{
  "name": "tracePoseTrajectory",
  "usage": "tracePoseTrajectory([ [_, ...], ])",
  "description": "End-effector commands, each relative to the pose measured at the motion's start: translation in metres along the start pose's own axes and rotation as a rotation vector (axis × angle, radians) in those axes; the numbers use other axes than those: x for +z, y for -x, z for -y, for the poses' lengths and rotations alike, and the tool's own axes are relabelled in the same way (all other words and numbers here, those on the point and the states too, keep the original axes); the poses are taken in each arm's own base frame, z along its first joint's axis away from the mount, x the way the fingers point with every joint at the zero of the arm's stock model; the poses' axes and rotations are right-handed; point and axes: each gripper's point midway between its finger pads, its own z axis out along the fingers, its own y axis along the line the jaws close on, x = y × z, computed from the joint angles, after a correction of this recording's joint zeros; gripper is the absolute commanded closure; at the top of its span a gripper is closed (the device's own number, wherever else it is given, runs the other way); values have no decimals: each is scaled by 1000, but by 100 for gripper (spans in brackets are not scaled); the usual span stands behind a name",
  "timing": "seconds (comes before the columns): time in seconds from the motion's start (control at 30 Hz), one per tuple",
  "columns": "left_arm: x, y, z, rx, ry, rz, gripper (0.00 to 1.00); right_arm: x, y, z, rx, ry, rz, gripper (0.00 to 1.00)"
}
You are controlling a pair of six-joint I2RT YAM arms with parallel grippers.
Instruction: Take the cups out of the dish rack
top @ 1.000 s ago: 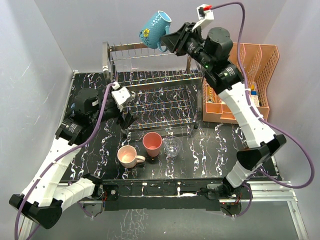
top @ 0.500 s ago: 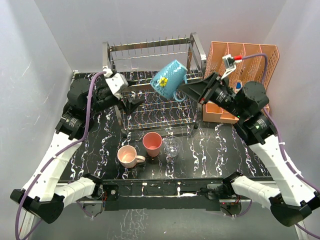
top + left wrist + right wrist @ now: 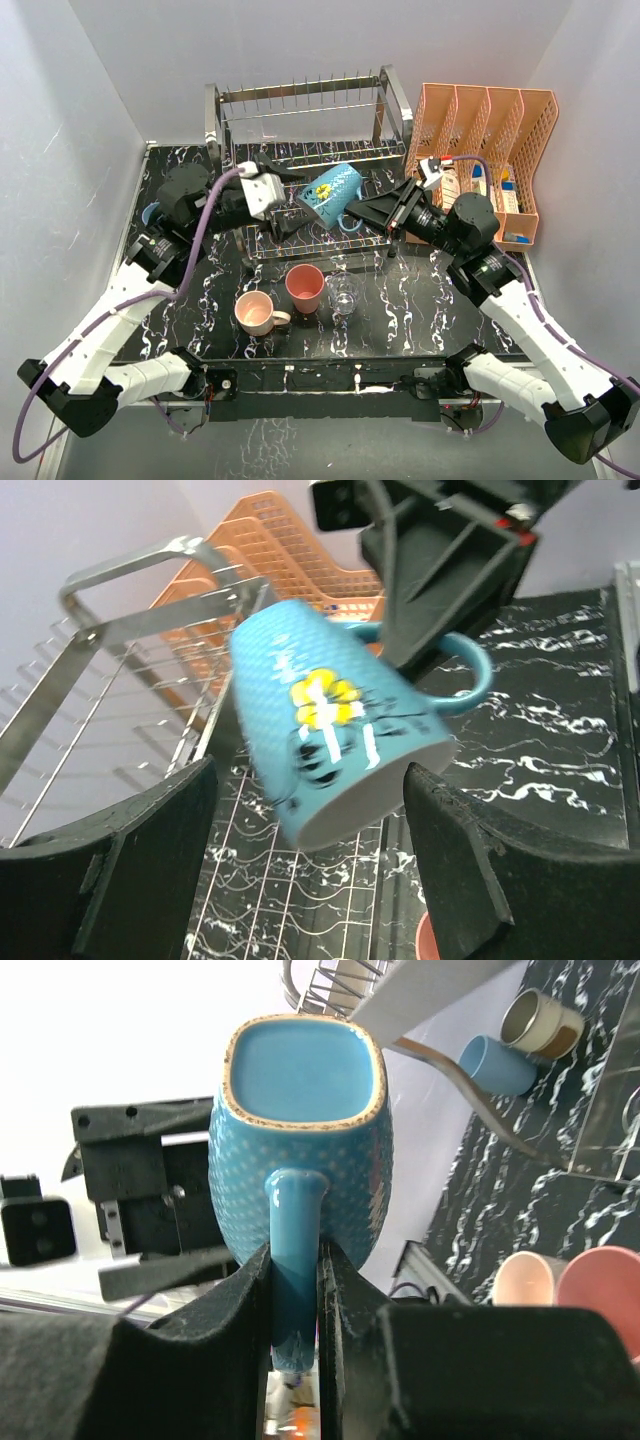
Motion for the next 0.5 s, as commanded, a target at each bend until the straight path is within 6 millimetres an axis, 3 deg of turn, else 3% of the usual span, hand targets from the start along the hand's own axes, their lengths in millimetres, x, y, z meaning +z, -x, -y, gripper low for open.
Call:
tracePoseTrajectory([
  [0.0, 7, 8, 14, 128, -32, 1, 27, -17, 11, -54, 114, 246, 69, 92],
  [0.23, 16, -11, 7, 263, -22, -42, 30, -24, -4, -35, 256, 235, 24, 92],
  [0.47, 15, -39, 23, 357, -128, -107, 31, -36, -11, -25, 300, 225, 43, 92],
])
